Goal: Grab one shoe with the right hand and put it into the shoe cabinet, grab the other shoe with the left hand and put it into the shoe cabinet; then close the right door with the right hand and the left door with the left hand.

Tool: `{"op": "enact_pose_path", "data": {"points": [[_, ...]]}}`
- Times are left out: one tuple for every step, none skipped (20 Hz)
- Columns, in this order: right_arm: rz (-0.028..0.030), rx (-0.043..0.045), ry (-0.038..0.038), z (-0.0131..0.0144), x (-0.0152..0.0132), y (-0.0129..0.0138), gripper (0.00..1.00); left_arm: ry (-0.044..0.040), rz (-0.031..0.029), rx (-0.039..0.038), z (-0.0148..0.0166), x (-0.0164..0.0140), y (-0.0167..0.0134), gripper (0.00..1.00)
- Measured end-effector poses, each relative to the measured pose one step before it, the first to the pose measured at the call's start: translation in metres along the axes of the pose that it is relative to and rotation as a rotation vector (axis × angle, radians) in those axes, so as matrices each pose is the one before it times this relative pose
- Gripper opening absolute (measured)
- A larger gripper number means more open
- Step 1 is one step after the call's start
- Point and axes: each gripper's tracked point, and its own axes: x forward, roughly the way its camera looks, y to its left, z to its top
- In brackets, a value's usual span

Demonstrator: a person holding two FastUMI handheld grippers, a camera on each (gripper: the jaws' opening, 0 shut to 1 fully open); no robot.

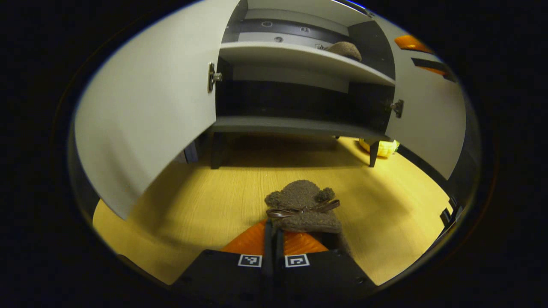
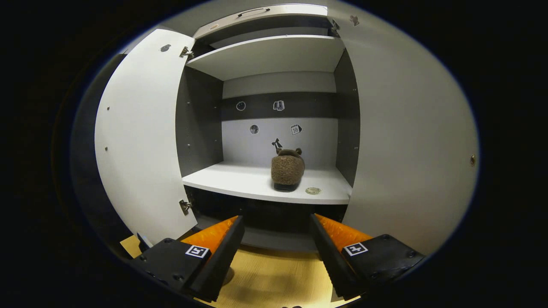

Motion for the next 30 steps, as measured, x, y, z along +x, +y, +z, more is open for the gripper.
{"op": "enact_pose_path", "data": {"points": [[0.00189,0.00334,-0.00503,0.00365,-0.00056,-0.00003,0.98,-0.03644,-0.0065,-0.01429,0.02134,-0.01251,-0.00407,0.05],[-0.00033,0.00117,-0.00533,0.00424,-0.00053,-0.00042,0.98,-0.0354,-0.00586,-0.01287,0.0241,-0.01088,-0.00432,0.05],[-0.00121,0.00235,-0.0059,0.00456,-0.0004,-0.00041,0.98,-0.03482,-0.00454,-0.00559,0.02427,-0.00972,-0.00436,0.05],[-0.00154,0.00436,-0.00547,0.005,-0.00161,0.00026,0.98,-0.03006,0.00151,0.00352,0.02524,-0.0079,-0.00208,0.05],[-0.00188,0.00838,-0.00601,0.00579,-0.00104,-0.00046,0.98,-0.02446,0.00914,0.00584,0.02523,-0.00707,-0.00034,0.05],[-0.00049,0.01025,-0.00655,0.005,-0.001,0.00052,0.98,-0.03128,0.01194,0.00431,0.02511,-0.00585,-0.00001,0.05],[0.00199,0.00785,-0.01018,0.00631,-0.00039,0.00096,0.98,-0.03277,0.01115,0.00193,0.02518,-0.00675,-0.00178,0.05],[0.00011,0.00323,-0.00978,0.0051,-0.00137,0.00109,0.98,-0.02988,0.00961,-0.00003,0.02456,-0.00253,-0.00075,0.05],[0.00034,-0.00015,-0.00303,0.00359,-0.00124,0.001,0.98,-0.03839,0.00704,-0.00044,0.02518,-0.00148,-0.0026,0.05],[0.00489,0.00537,-0.00359,0.00268,-0.0017,0.00192,0.98,-0.02084,0.00484,0.00284,0.02191,-0.00021,-0.0017,0.05],[0.00632,0.01135,-0.00216,0.00365,-0.00125,0.00233,0.98,-0.01706,0.00779,0.00188,0.01893,0.00328,-0.00062,0.05],[0.00859,0.01437,-0.00528,0.00454,-0.00173,0.00328,0.98,-0.01708,0.00135,0.00104,0.01793,0.00524,-0.00113,0.05],[0.00458,0.01104,-0.00665,0.00436,-0.00033,0.00123,0.98,-0.02627,-0.00331,-0.00133,0.01916,0.00792,-0.0025,0.05],[0.00174,0.00261,-0.00626,0.00369,-0.00124,0.00106,0.98,-0.02676,0.00156,-0.00098,0.01803,0.01063,-0.00114,0.05],[0.00128,-0.00431,-0.00728,0.00387,-0.0018,0.00107,0.98,-0.02334,0.00451,-0.00573,0.01728,0.01081,0.00018,0.05],[0.00145,-0.00887,-0.00402,0.00264,-0.00108,0.00052,0.98,-0.01411,0.00142,-0.00858,0.01471,0.01353,-0.00026,0.05],[-0.00054,-0.01036,-0.00212,0.00225,-0.0015,-0.00029,0.98,-0.01275,0.00001,-0.01144,0.0131,0.01637,-0.00139,0.05],[-0.0003,-0.00712,-0.00287,0.00282,-0.00143,-0.00018,0.98,-0.00749,-0.00292,-0.00598,0.01024,0.01443,-0.00245,0.05],[0.00168,-0.00264,-0.0036,0.00222,-0.00039,-0.00005,0.98,-0.00246,-0.00419,0.00198,0.00763,0.01538,-0.00266,0.05],[0.00323,0.00141,-0.00482,0.00328,-0.00102,0.00025,0.98,-0.0013,-0.00226,0.00629,0.00791,0.01632,-0.00189,0.05],[0.00247,0.00304,-0.00266,0.0022,-0.00093,0.00113,0.98,-0.00023,0.00352,0.01083,0.00662,0.01801,-0.00048,0.05],[0.00673,0.00334,-0.00287,0.00118,0.0012,0.00062,0.98,0.00188,0.00888,0.00962,0.00668,0.01707,0.00131,0.05],[0.00678,0.00127,0.00191,0.00055,-0.00016,0.00174,0.98,0.00201,0.00752,0.00742,0.00498,0.01793,0.00087,0.05],[0.00985,-0.00257,0.00122,0.00069,0.00137,0.00275,0.98,0.00643,0.00189,0.00517,0.00402,0.01816,0.00007,0.05],[0.01197,-0.00672,0.00033,0.00059,0.00102,0.00314,0.99,0.01021,0.00129,0.00093,0.0005,0.01733,0.00024,0.05],[0.01099,-0.00795,-0.00106,0.0005,0.00193,0.00252,0.99,0.01866,-0.00372,0.00195,-0.00139,0.01848,-0.00145,0.05],[0.01137,-0.00718,0.00214,0.00068,0.00259,0.0033,0.99,0.01804,-0.00551,0.00528,-0.00375,0.01759,-0.00033,0.05],[0.01187,-0.0045,0.00236,-0.00101,0.00243,0.00351,0.99,0.01979,0.00104,0.00986,-0.00371,0.01724,0.00017,0.05],[0.01172,-0.00241,0.00914,-0.00155,0.003,0.00319,0.99,0.0304,0.00482,0.01486,-0.00673,0.01298,-0.00059,0.05],[0.0156,-0.00164,0.00762,-0.00181,0.00321,0.00392,0.99,0.02478,0.00723,0.01276,-0.00707,0.01372,0.00286,0.05]]}}
